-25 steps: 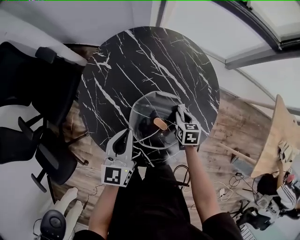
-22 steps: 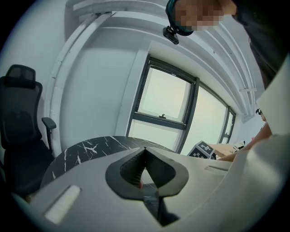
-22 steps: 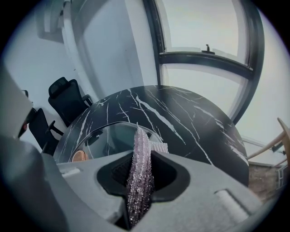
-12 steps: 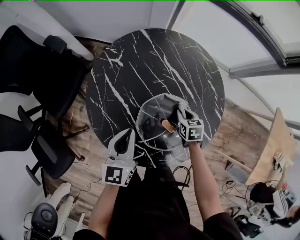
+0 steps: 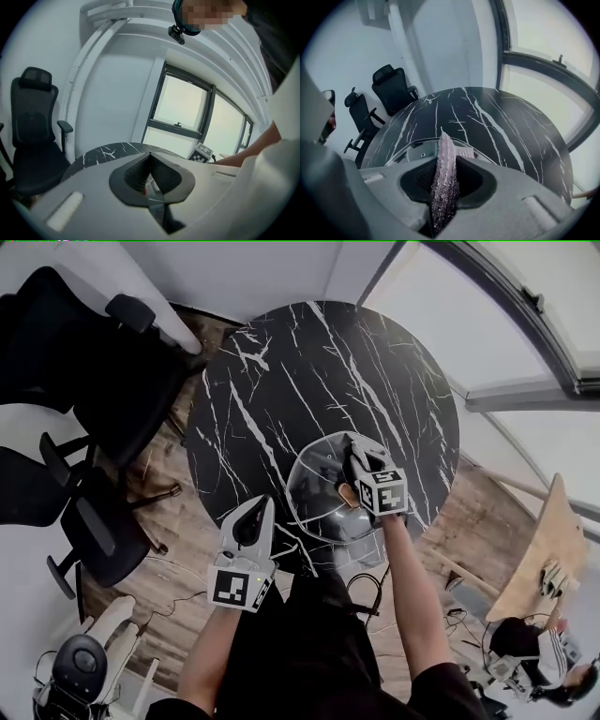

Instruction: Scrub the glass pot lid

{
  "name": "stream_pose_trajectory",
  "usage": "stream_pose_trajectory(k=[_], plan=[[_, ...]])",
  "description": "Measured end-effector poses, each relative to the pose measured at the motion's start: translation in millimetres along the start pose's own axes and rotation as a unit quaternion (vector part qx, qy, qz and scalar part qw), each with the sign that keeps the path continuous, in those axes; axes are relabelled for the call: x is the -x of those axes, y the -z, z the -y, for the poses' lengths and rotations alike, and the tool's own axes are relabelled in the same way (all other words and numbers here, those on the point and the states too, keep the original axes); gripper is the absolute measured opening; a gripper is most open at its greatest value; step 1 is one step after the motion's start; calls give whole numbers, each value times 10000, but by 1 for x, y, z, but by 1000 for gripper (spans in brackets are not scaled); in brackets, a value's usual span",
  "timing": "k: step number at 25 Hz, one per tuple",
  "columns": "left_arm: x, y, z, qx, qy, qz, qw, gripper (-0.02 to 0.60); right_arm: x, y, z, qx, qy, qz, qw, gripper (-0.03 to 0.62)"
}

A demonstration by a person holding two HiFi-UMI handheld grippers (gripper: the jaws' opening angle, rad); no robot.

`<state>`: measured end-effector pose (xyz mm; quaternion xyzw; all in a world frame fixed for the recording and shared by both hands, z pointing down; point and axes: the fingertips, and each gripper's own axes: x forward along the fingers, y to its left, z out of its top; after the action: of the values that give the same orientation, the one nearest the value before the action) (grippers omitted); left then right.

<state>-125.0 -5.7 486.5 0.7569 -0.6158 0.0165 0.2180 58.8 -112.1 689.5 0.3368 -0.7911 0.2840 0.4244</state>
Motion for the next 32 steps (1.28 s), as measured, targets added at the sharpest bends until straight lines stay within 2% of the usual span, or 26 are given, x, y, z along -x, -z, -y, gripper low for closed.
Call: stream_pose_trajectory(k=[12,16,23,32], plan=[[13,2,-10,76,-9,26,10000,3,-19,-23,-40,616,-666,-446,9949,78],[18,0,-17,109,-45,58,9999,3,-27,-26,-60,1024,-806,-586,9897,78],[30,1,-30,146,-134,101,9998,3,-37,-23,-100,1919,-1182,-1000,9691,78],[41,1,-40,190,-159,125,9996,3,-37,-5,-146,2990,-1377,-1267,9357,78]])
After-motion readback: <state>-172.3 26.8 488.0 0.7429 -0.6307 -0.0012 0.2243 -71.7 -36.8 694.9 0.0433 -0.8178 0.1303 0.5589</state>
